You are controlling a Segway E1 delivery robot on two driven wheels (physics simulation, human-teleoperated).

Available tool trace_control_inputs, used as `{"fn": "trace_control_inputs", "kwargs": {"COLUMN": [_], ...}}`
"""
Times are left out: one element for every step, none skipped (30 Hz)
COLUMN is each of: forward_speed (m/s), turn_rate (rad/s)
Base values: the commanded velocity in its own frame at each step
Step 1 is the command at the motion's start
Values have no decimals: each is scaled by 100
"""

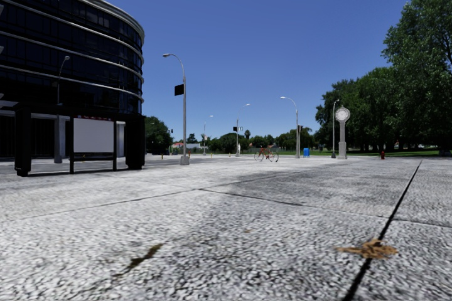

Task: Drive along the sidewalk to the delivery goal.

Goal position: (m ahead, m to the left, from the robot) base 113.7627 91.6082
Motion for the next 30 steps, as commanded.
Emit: {"fn": "trace_control_inputs", "kwargs": {"forward_speed": [200, 200, 200, 200, 200, 200, 200, 200, 200, 200, 200, 200, 200, 200, 200, 200, 200, 200, 200, 200, 200, 200, 200, 200, 200, 200, 200, 200, 200, 200], "turn_rate": [0, 0, 0, 0, 0, 0, 0, 0, 0, 0, 0, 0, 0, 0, 0, -1, -21, -27, -28, -28, -29, -29, -29, -29, -29, -30, -30, -30, -31, -31]}}
